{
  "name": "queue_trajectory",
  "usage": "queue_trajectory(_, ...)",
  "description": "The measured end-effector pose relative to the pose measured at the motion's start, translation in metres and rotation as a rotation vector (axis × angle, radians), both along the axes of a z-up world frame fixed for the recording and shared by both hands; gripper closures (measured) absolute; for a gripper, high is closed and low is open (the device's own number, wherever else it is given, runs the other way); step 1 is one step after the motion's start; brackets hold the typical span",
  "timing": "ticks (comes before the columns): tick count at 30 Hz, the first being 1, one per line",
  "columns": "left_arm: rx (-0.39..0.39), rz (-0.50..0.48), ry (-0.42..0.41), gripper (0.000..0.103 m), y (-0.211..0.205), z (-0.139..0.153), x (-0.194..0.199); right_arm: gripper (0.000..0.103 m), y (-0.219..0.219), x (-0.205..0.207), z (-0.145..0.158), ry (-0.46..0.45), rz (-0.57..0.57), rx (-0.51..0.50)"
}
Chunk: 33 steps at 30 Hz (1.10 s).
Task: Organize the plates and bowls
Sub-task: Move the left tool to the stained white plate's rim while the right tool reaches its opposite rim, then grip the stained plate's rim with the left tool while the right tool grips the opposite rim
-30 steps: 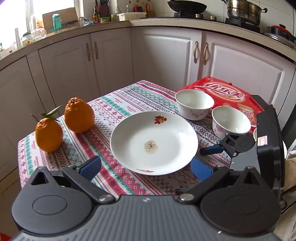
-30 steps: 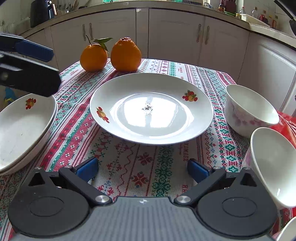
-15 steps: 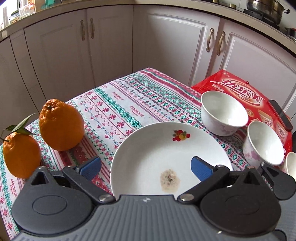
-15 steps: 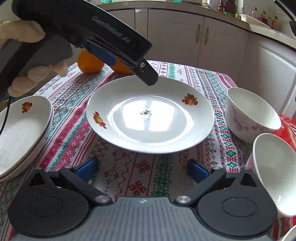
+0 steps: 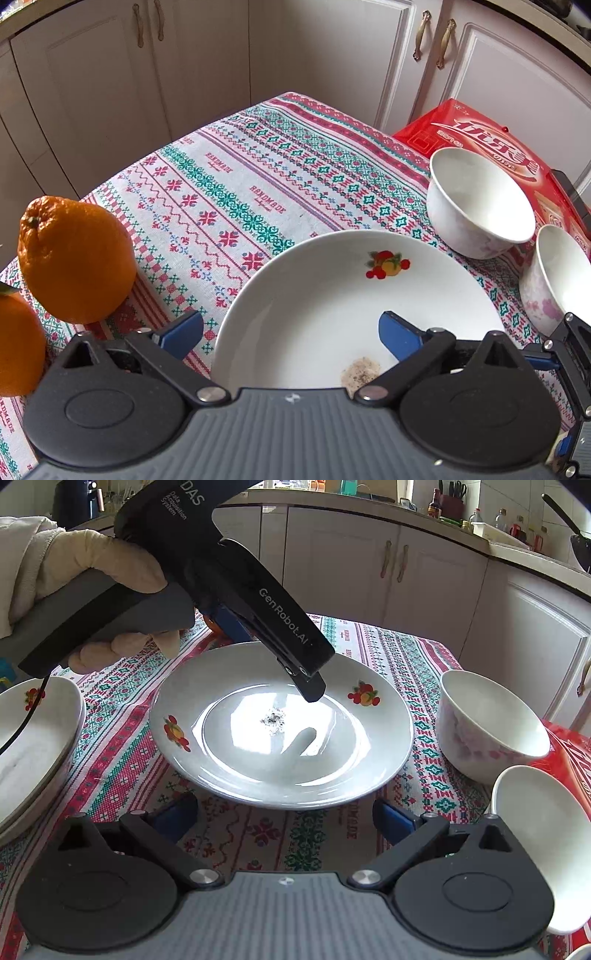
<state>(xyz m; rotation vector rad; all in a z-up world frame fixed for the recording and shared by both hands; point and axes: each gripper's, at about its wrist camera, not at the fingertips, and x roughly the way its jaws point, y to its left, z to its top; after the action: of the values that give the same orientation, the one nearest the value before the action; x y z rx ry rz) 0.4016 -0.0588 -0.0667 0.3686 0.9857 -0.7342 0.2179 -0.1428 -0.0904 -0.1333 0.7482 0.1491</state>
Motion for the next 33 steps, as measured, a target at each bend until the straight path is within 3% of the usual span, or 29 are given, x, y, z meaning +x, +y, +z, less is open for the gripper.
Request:
queue_trajectory(7, 0.025, -0.036, 0.042, 0.014, -0.003, -0.004, 0.007, 0.004, -0.003, 0.003, 0.000, -0.007, -0.002, 0.006)
queue_trajectory(33, 0.028, -0.086, 0.092, 0.019, 0.005, -0.004, 0.000, 0.006, 0.003, -0.003, 0.003, -0.022, 0.030, -0.009)
